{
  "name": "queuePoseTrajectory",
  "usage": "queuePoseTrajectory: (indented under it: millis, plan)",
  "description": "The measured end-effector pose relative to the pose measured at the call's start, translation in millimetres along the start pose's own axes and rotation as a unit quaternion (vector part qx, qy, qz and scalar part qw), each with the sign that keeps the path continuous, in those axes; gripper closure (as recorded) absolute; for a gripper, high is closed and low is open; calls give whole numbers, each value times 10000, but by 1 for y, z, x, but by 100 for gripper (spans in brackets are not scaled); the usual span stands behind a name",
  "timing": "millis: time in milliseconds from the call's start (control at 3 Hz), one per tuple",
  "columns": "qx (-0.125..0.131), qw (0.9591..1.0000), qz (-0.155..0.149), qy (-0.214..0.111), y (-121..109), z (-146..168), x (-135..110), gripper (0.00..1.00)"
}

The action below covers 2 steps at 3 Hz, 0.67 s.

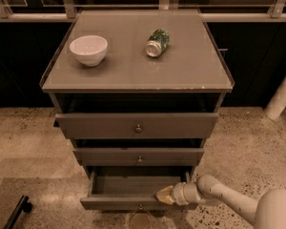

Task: Open bottom drawer

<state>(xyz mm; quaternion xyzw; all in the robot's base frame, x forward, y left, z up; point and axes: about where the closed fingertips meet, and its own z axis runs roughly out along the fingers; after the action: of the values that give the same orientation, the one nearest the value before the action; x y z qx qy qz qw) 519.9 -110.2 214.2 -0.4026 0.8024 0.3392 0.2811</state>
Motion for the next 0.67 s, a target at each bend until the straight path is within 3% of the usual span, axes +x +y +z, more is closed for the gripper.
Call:
queuePoseTrajectory:
  millis: [333, 667]
  plan:
    - [38, 10000, 75, 41, 10, -12, -1, 100]
    - [317, 9978, 274, -505, 8, -34, -10, 100]
